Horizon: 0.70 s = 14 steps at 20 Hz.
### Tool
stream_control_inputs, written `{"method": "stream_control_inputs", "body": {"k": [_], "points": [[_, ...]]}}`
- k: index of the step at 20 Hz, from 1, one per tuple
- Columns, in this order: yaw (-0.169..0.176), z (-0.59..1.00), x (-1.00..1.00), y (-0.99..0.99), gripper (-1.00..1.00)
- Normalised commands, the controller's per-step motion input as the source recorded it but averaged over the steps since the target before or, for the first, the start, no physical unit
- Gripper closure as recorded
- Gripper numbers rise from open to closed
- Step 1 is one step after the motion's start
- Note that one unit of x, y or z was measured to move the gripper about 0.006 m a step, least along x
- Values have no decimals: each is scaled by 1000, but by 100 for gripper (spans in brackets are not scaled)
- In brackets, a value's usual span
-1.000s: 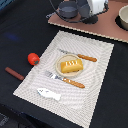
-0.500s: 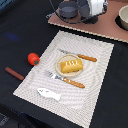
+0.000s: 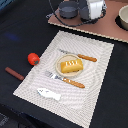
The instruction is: Interact with the objects in diverse but meaningful ways.
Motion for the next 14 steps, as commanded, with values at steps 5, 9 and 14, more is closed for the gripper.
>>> {"method": "stream_control_inputs", "body": {"k": [5, 9, 14], "points": [[-4, 135, 450, 308, 100], [-9, 206, 476, 244, 100], [-4, 170, 395, 116, 100]]}}
